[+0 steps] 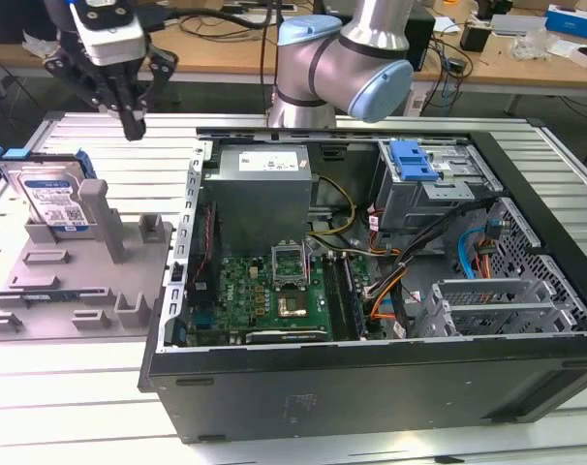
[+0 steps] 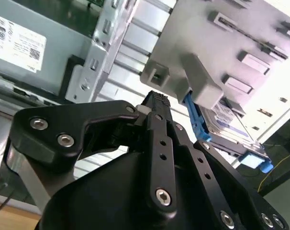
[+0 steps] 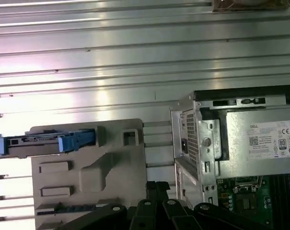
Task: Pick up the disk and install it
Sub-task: 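Reach for the disk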
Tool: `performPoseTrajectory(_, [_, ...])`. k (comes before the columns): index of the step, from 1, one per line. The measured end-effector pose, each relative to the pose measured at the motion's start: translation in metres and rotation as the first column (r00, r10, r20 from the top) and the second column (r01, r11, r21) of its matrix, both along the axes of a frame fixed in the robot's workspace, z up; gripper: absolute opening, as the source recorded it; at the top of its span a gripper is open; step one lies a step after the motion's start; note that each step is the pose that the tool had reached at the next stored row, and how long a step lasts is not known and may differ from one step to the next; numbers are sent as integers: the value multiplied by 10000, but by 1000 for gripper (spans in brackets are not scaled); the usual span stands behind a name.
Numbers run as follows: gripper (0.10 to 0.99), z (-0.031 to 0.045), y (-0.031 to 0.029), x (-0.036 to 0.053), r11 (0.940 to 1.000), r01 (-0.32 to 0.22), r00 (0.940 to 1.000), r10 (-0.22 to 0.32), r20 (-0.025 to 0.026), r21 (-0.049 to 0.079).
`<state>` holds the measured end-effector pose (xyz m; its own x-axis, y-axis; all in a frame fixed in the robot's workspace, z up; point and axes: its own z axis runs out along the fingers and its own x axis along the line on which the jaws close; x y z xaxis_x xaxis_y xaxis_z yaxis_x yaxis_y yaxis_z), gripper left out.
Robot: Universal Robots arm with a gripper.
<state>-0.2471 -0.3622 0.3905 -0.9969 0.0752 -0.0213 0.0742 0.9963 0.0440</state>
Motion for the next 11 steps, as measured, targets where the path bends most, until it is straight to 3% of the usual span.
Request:
performPoseTrajectory(2, [106,-5,84,-143,10000,-1,10000,1,-8,-2])
performPoseTrajectory(11, [106,-24,276,-509,10000,1,10000,-1,-47,-5])
